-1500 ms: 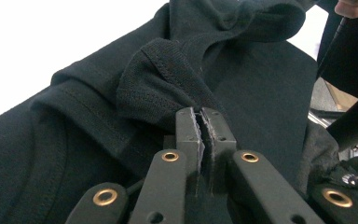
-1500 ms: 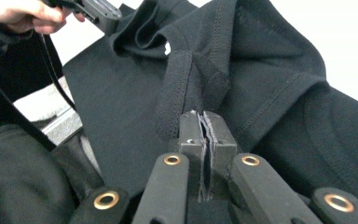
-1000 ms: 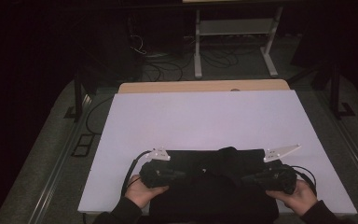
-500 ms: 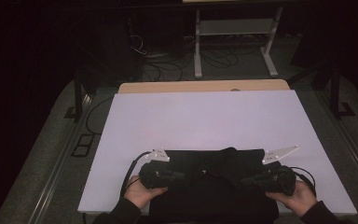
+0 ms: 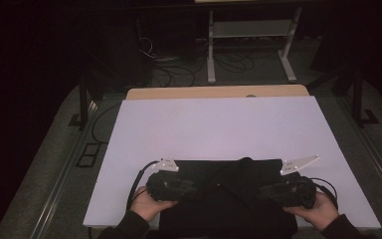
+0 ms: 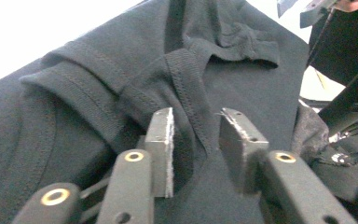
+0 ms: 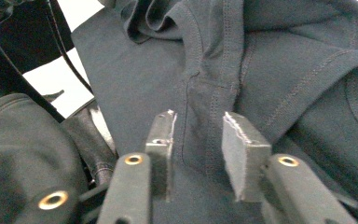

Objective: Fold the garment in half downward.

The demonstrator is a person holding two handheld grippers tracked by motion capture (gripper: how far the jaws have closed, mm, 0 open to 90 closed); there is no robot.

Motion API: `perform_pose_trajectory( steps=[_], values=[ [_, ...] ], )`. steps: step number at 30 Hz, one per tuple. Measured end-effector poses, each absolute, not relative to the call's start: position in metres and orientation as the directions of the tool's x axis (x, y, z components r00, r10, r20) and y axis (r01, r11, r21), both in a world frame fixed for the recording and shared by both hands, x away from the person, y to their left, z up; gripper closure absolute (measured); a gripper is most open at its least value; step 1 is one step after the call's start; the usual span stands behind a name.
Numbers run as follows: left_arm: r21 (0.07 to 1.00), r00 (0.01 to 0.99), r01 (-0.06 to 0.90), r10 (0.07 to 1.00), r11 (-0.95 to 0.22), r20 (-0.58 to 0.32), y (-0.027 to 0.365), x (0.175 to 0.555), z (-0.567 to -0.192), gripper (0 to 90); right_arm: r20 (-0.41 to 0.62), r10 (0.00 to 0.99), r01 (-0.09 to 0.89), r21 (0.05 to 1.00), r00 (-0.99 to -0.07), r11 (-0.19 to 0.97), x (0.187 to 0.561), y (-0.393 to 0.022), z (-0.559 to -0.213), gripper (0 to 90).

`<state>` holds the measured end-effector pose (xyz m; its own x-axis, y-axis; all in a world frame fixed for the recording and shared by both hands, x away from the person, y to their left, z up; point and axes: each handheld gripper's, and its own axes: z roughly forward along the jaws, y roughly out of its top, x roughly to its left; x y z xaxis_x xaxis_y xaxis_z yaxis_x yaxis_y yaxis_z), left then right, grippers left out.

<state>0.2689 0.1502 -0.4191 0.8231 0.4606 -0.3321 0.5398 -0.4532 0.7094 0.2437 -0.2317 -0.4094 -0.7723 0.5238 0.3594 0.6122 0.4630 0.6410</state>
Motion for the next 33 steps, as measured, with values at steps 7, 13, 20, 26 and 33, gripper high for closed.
perform_pose_trajectory(
  steps=[7, 13, 20, 26, 33],
  values=[
    [0.740, 0.813, 0.509, 0.529, -0.440, -0.244, 0.153, 0.266, -0.414, 39.4, 0.374, 0.518, 0.614, 0.655, -0.770, 0.440, 0.246, -0.233, -0.409, 43.8],
    [0.755, 0.809, 0.512, 0.525, -0.410, -0.264, 0.159, 0.269, -0.411, 25.8, 0.391, 0.503, 0.611, 0.679, -0.771, 0.407, 0.249, -0.236, -0.406, 32.2],
    [0.786, 0.816, 0.501, 0.500, -0.362, -0.290, 0.163, 0.272, -0.405, 10.6, 0.379, 0.514, 0.602, 0.699, -0.769, 0.386, 0.254, -0.238, -0.401, 20.5],
    [0.768, 0.805, 0.527, 0.502, -0.364, -0.315, 0.168, 0.279, -0.404, 0.0, 0.373, 0.527, 0.596, 0.720, -0.764, 0.354, 0.258, -0.245, -0.393, 7.3],
    [0.774, 0.802, 0.526, 0.508, -0.353, -0.313, 0.174, 0.285, -0.398, 0.0, 0.361, 0.556, 0.599, 0.727, -0.749, 0.336, 0.265, -0.253, -0.388, 0.0]
  ],
)
